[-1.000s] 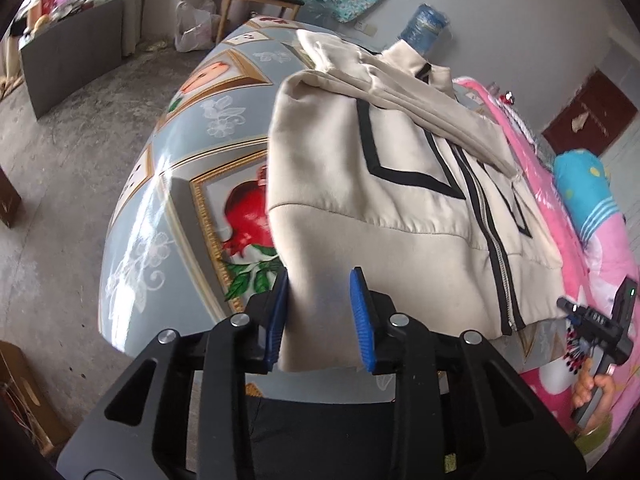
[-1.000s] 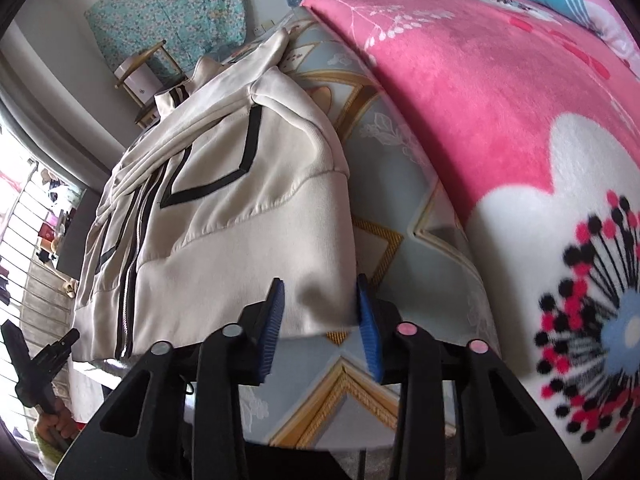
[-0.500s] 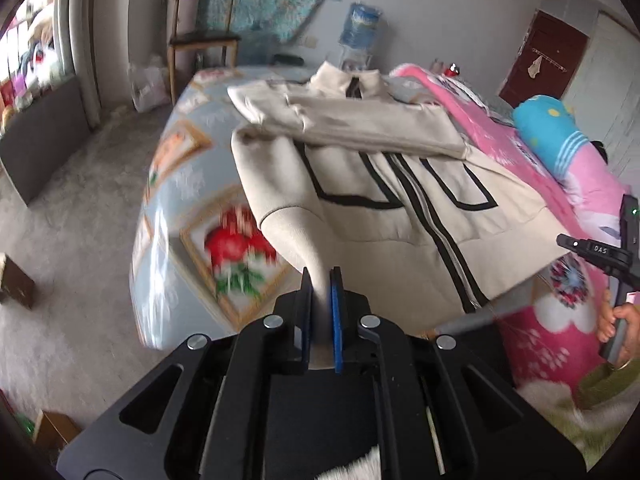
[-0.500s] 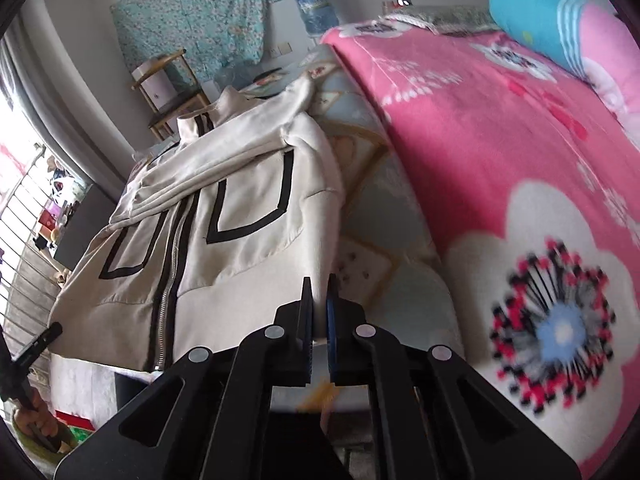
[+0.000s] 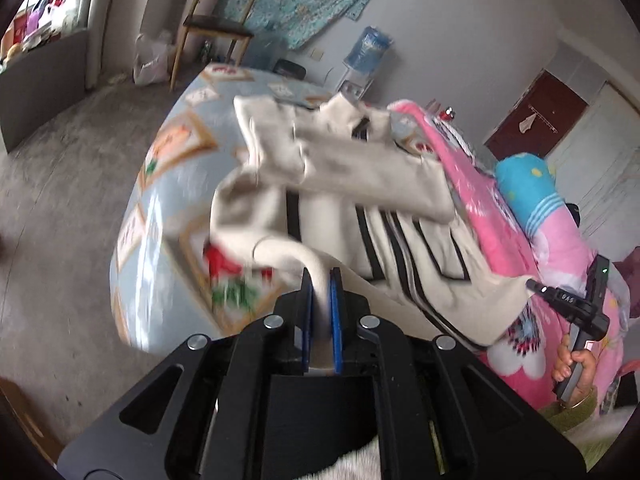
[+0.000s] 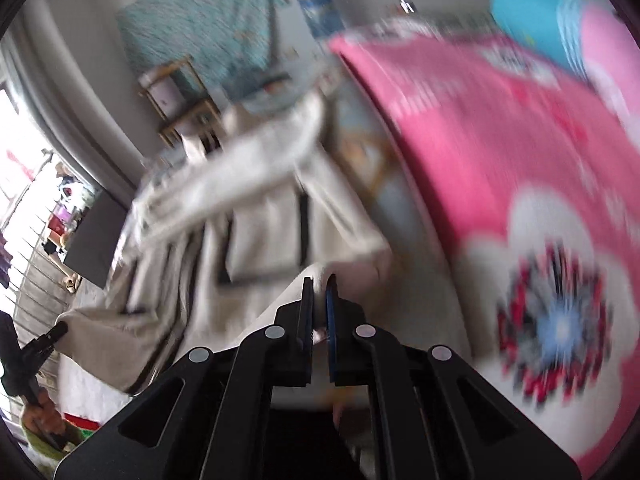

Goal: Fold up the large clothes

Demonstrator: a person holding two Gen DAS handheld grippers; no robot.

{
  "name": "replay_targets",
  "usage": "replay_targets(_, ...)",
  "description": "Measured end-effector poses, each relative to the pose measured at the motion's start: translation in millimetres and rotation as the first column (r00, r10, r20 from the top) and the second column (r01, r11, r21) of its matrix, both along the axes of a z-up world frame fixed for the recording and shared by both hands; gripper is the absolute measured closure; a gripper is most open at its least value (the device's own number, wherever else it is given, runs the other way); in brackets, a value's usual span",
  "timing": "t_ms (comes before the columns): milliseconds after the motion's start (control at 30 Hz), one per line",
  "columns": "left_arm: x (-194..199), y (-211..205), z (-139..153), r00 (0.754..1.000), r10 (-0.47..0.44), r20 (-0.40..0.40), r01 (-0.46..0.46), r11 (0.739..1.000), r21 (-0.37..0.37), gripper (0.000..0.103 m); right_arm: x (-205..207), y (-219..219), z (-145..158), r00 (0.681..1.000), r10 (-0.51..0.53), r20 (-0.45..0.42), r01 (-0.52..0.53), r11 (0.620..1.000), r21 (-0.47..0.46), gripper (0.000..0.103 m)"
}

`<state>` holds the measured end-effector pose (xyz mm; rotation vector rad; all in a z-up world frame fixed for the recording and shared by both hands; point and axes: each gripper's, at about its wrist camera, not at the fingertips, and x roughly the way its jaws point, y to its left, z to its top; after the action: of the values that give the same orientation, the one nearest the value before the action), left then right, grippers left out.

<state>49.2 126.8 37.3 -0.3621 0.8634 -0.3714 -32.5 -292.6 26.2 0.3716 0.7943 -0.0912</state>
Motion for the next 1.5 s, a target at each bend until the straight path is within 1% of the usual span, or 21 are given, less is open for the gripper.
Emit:
replay_targets(100,40.9,-3.0,-0.7,1.0,0.013,-0.006,-0.013,1.0,0.026,0.095,43.9,0.1,6.2,1.0,0.003,0.027,-0.003,1.0,-0.015,0.097)
replay_targets(167,71.6,-4.4,-11.2,0.999,0.021,-0.035,-0.02,0.999,0.03,0.094,79.2,-3.9,-4.9,1.0,0.005,0.008,-0.005,1.0,0.013,0.097)
replay_targets(233,99.7,-4.0,-28.5,0.996,0.052,-0.071,-0.048,0.997,0.06,0.088,107.3,-10.5,-22.5,1.0,-0.014,-0.023,0.015,0.998,0.054,0.097)
replay_targets(267,109.0,-2.2,-36.5,0.994,0.069,-0.086,-0.063,0.996,0.064,0.088,119.6,-15.8,-34.2,0.999,-0.02,-0.044,0.023,0.996,0.082,0.095)
replay_targets(333,122.8,5.1,-50.6,0.987,0.115,-0.117,-0.103,0.99,0.098,0.078,132.7,-22.5,-55.6,0.994,-0.047,-0.1,0.058,0.992,0.108,0.079)
replay_targets(433,118.4,18.6,-51.1,0.983,0.148,-0.11,-0.14,0.987,0.076,0.077,120.8,-28.5,-61.8,0.993,-0.068,-0.092,0.08,0.986,0.144,0.06)
replay_targets(500,106.0,24.4,-42.6,0.985,0.158,-0.074,-0.151,0.984,0.097,0.077,105.3,-21.8,-55.2,0.996,-0.064,-0.068,0.071,0.992,0.105,0.052)
replay_targets(600,86.6,19.7,-32.1,0.991,0.128,-0.03,-0.123,0.986,0.115,0.077,84.6,1.3,-44.8,0.999,-0.003,-0.039,0.004,0.999,0.035,0.052)
replay_targets(667,76.6,3.7,-28.3,0.998,0.06,-0.01,-0.058,0.99,0.127,0.076,78.8,32.6,-44.7,0.995,0.089,-0.041,-0.089,0.996,0.0,0.052)
replay_targets(733,74.0,-19.7,-32.2,1.0,-0.018,-0.018,0.02,0.989,0.145,0.071,81.7,64.3,-47.5,0.982,0.183,-0.054,-0.186,0.982,-0.041,0.052)
replay_targets(833,81.6,-50.2,-49.6,0.997,-0.058,-0.057,0.069,0.975,0.211,0.067,96.4,101.0,-63.4,0.961,0.256,-0.108,-0.267,0.958,-0.107,0.052)
replay_targets(933,96.2,-68.8,-82.9,0.992,-0.046,-0.121,0.081,0.95,0.302,0.068,116.4,113.4,-91.2,0.946,0.257,-0.197,-0.28,0.955,-0.096,0.051)
replay_targets(967,94.6,-70.9,-83.2,0.995,-0.044,-0.089,0.07,0.946,0.317,0.067,115.2,115.6,-89.5,0.951,0.251,-0.18,-0.274,0.954,-0.119,0.052)
replay_targets(1033,92.1,-72.4,-78.4,0.994,-0.04,-0.105,0.073,0.938,0.339,0.067,110.9,110.8,-82.5,0.949,0.237,-0.206,-0.264,0.958,-0.115,0.051)
replay_targets(1067,87.8,-68.3,-73.4,0.995,-0.036,-0.096,0.066,0.943,0.325,0.067,103.9,103.7,-76.3,0.956,0.227,-0.184,-0.247,0.964,-0.094,0.051)
replay_targets(1133,74.0,-54.8,-62.0,0.996,-0.042,-0.078,0.062,0.958,0.279,0.061,84.9,82.5,-65.2,0.97,0.197,-0.139,-0.205,0.978,-0.044,0.039)
replay_targets(1200,61.5,-39.9,-58.3,0.996,-0.026,-0.088,0.046,0.969,0.242,0.057,63.8,54.1,-60.6,0.986,0.12,-0.119,-0.122,0.992,-0.011,0.035)
replay_targets(1333,38.1,-6.1,-76.0,0.979,0.034,-0.202,-0.019,0.997,0.077,0.055,30.7,3.9,-70.3,0.987,-0.047,-0.156,0.052,0.998,0.026,0.035)
replay_targets(1400,31.6,3.7,-85.7,0.97,0.071,-0.233,-0.07,0.997,0.014,0.051,23.9,-11.5,-79.3,0.981,-0.089,-0.171,0.101,0.993,0.066,0.035)
replay_targets(1433,29.3,10.3,-89.6,0.968,0.1,-0.231,-0.111,0.993,-0.036,0.05,23.3,-17.8,-83.8,0.98,-0.1,-0.17,0.118,0.988,0.099,0.035)
replay_targets(1500,31.6,17.6,-91.7,0.963,0.143,-0.227,-0.166,0.983,-0.084,0.048,32.1,-22.2,-87.5,0.984,-0.102,-0.146,0.12,0.985,0.124,0.035)
